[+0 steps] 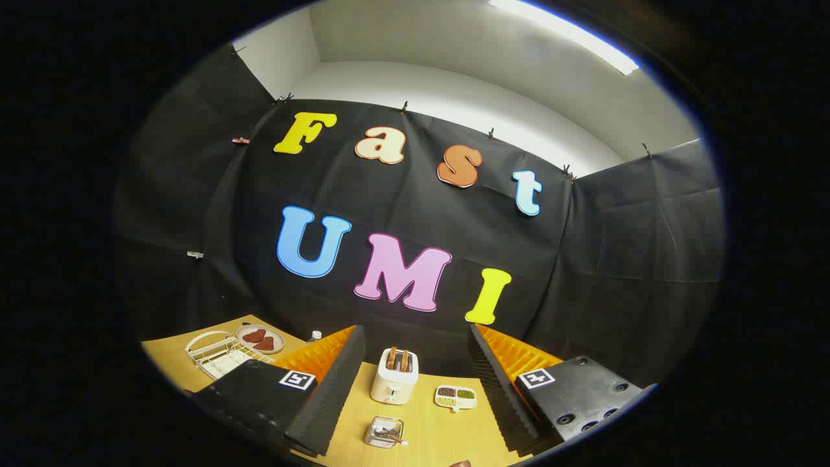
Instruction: Take the plate from the dish rack, then take the spoon from the basket and place it into the plate.
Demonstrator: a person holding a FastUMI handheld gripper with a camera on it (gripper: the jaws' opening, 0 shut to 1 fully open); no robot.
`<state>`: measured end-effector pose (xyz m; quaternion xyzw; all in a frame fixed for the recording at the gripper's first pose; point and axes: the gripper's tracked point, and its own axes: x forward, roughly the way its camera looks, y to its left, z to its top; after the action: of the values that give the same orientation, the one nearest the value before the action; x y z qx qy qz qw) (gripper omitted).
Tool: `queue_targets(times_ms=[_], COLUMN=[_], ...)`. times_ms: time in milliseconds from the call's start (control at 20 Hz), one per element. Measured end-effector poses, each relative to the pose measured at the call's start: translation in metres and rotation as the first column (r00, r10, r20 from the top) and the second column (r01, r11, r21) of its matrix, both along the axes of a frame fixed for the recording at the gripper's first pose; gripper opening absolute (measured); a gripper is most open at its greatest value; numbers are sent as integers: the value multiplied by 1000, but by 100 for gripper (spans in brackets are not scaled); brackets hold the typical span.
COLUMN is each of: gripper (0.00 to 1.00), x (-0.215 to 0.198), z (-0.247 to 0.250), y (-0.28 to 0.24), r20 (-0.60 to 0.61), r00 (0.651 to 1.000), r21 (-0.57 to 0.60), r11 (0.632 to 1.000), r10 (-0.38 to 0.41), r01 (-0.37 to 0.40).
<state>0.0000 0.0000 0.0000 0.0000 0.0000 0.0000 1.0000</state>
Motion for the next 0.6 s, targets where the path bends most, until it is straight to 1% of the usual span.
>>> queue_targets(times_ms=[600], gripper=[97], x=[9], z=[1], y=[11], r20=[4], r00=[1000], r21=[-15], r11=[1000], r10=[19], r01=[-19])
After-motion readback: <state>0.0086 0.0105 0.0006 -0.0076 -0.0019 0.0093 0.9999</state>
